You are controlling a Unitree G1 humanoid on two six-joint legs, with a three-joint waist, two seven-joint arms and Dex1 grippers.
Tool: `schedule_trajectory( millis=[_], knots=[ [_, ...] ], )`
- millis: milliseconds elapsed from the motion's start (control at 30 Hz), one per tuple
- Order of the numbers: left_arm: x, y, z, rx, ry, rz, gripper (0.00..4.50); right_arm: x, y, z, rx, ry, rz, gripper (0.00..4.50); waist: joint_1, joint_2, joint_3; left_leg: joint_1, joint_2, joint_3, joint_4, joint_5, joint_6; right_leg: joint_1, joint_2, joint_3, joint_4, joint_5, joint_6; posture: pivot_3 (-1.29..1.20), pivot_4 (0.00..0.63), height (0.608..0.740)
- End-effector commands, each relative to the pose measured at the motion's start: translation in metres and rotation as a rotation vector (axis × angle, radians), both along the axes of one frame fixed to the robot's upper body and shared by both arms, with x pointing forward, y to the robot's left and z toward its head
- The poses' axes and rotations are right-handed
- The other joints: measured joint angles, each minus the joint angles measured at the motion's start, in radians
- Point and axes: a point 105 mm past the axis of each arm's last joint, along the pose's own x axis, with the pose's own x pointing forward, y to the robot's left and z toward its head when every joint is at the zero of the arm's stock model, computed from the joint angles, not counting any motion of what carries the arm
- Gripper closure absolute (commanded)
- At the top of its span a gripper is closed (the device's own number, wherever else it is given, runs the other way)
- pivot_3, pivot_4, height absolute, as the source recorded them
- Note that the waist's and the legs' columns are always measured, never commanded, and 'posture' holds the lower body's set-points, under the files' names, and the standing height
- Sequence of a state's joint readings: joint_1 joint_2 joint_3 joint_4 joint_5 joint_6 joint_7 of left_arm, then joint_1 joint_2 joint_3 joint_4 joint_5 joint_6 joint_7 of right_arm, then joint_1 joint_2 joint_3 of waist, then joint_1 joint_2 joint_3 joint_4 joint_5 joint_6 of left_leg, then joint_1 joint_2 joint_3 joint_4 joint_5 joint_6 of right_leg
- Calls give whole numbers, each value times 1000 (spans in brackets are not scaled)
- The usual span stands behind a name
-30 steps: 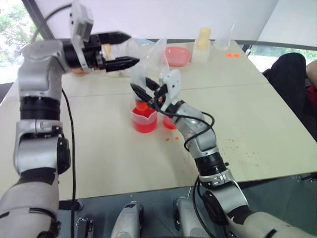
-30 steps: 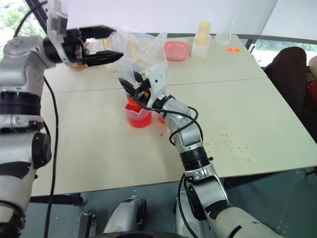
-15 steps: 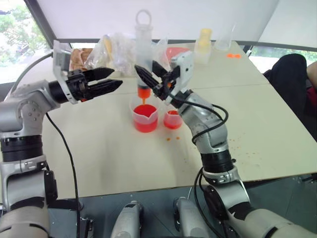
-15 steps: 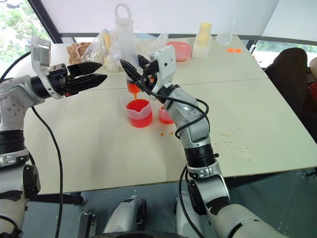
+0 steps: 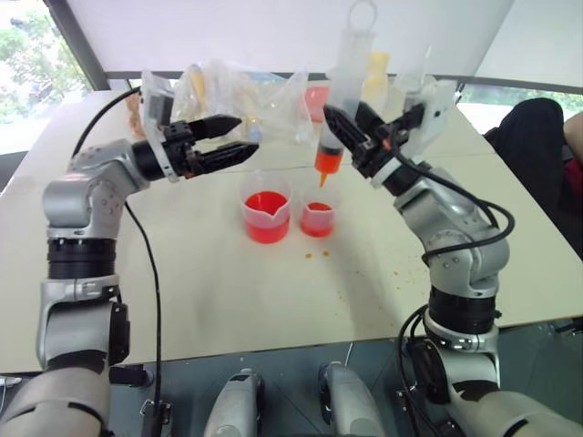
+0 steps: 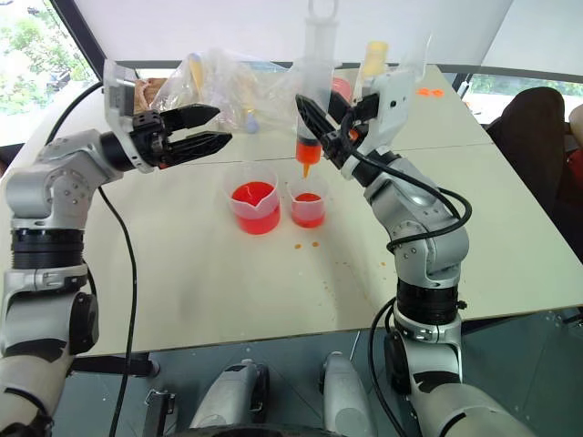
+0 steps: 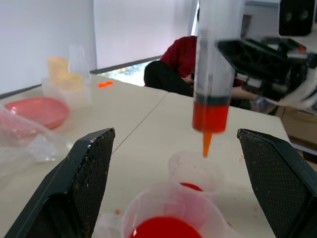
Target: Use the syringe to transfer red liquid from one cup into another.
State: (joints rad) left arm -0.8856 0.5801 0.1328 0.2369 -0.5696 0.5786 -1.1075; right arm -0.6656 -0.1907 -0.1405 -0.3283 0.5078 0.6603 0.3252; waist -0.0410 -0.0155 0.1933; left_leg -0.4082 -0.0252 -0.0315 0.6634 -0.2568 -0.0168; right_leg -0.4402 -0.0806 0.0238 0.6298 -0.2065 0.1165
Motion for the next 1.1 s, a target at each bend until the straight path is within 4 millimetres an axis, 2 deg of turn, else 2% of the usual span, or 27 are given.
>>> schedule_trajectory(
  millis=[33, 133, 233, 300, 400, 533, 767, 933, 1100],
  knots=[
    [7, -8, 24, -21, -105, 9, 363, -6, -1, 10, 15, -55, -15, 3034, -2, 0, 0, 0, 0, 0, 0, 0, 0, 0, 0, 0, 0, 0, 0, 0, 150, 740],
    [16, -25, 37, -35, -169, -10, 363, -1, -3, -1, -1, -43, -40, 3034, 0, 0, 0, 0, 0, 0, 0, 0, 0, 0, 0, 0, 0, 0, 0, 0, 150, 740],
    [25, -58, 70, -58, -311, -32, 363, 4, -1, -14, -53, -47, -65, 3034, 16, -1, 0, 0, -1, 0, 1, 0, 0, 1, 0, -1, -1, 0, 0, 0, 150, 740],
    [32, -72, 84, -69, -365, -8, 363, 5, 0, -18, -72, -54, -69, 3034, 25, -1, 0, -1, -1, 0, 2, 0, 0, 2, 0, -1, -2, 0, 0, 0, 150, 740],
    [33, -86, 91, -81, -391, -40, 363, 6, 1, -19, -74, -63, -76, 3034, 22, -1, 0, -1, -1, 1, 2, 0, 1, 2, -1, 0, -3, 0, 1, 0, 150, 740],
    [35, -97, 90, -64, -410, -62, 363, 6, 0, -19, -76, -75, -90, 3034, 17, -1, 0, 0, 0, 1, 1, -1, 1, 1, 1, 0, -3, 0, 1, 0, 150, 740],
    [42, -97, 85, -31, -421, -38, 363, 5, -2, -19, -75, -85, -108, 3034, 23, -1, 0, -1, -1, 1, 1, -1, 1, 1, 1, 0, -3, 0, 1, 0, 150, 740],
    [46, -101, 89, -33, -443, 1, 363, 3, 4, -22, -104, -96, -93, 3034, 24, -1, 0, -1, -1, 0, 1, -1, 1, 1, 1, 0, -3, 0, 1, 0, 150, 740],
    [48, -106, 84, 23, -460, 13, 363, 1, 7, -23, -118, -105, -85, 3034, 24, -1, 0, -1, -1, 0, 1, -1, 1, 1, 1, 0, -3, 0, 1, 0, 150, 740]
  ],
)
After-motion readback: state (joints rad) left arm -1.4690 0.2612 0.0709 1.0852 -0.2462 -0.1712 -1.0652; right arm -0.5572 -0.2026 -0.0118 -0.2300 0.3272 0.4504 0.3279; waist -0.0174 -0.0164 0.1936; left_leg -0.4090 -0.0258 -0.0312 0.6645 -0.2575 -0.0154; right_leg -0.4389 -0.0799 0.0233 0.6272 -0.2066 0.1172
